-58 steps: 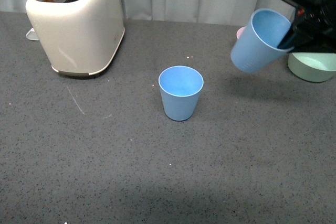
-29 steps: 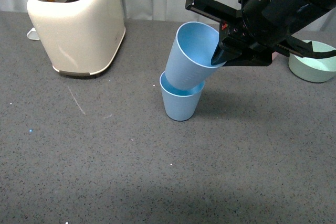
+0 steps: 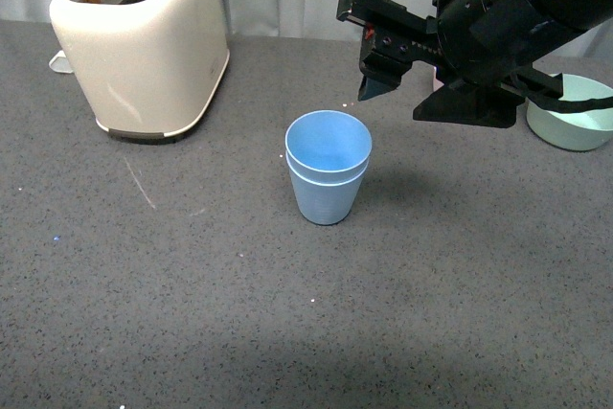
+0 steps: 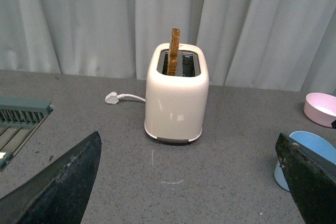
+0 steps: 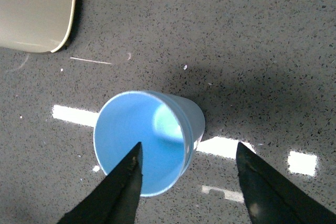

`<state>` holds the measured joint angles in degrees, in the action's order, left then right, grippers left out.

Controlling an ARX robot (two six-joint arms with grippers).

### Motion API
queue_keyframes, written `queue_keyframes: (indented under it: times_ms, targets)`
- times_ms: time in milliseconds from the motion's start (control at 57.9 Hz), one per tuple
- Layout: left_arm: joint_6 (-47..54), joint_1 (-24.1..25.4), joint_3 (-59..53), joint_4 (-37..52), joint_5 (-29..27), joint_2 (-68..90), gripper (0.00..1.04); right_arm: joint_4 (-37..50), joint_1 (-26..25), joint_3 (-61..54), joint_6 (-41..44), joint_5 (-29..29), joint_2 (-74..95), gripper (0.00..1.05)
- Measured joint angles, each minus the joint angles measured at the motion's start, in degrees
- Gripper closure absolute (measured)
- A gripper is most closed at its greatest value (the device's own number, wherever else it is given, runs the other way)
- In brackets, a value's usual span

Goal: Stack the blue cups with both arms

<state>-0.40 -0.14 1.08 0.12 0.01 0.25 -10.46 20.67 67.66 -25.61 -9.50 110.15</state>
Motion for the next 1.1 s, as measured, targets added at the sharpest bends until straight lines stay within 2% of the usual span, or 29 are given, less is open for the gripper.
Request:
queue_keyframes:
  times_ms: [17,35,69,104,121,190,207,276,311,483,673,1001,1053,1105]
  targets:
    - [0.02,0.00,0.02,0.00,0.00,0.00,0.07,5.42,0.33,-1.99,2.05,3.74,-0.04,0.46]
    - [0.02,0.00,0.02,0.00,0.00,0.00,0.07,8.57,0.39,-3.34,2.62,4.96,-0.20,0.48]
    - [0.02,0.00,0.00,0.00,0.00,0.00,0.07,21.18,0.50,-8.85,8.22,15.47,-0.70,0.55]
    - [0.07,0.00,0.00,0.00,0.04,0.00,0.07,33.40,0.28,-15.37,13.16,22.21,-1.51,0.62]
    - [0.04,-0.02,0.00,0.00,-0.07,-0.02,0.07,42.36,-0.24,-20.24,15.93,25.29,-2.25,0.67]
    - [0.07,0.00,0.02,-0.02,-0.17,-0.02,0.07,59.91,-1.84,-28.48,20.46,26.88,-4.31,0.78]
    - [0.07,-0.02,0.00,-0.02,-0.20,-0.02,0.07,67.43,-2.69,-31.41,21.55,26.51,-5.88,0.83]
    - [0.09,-0.02,0.02,-0.04,-0.11,-0.02,0.07,77.20,-5.20,-36.96,23.82,24.92,-13.27,0.99]
    - [0.09,-0.02,0.02,-0.07,-0.07,-0.02,0.07,77.94,-5.95,-38.64,24.22,24.35,-15.50,1.04]
    - [0.09,-0.02,0.00,-0.07,-0.07,-0.02,0.07,77.61,-9.51,-49.70,25.38,20.24,-23.56,1.04]
    - [0.09,-0.02,0.00,-0.09,-0.04,-0.02,0.07,75.25,-12.44,-56.02,25.44,17.55,-33.03,1.04]
    - [0.09,0.00,0.00,-0.09,-0.04,-0.02,0.07,66.10,-16.06,-63.25,25.42,13.84,-49.07,1.04]
    - [0.09,0.00,0.02,-0.09,-0.04,-0.02,0.07,63.69,-18.88,-64.13,25.44,10.14,-52.39,1.04]
    - [0.09,-0.02,0.02,-0.09,-0.04,-0.02,0.07,61.55,-20.13,-64.81,25.42,10.01,-55.23,1.04]
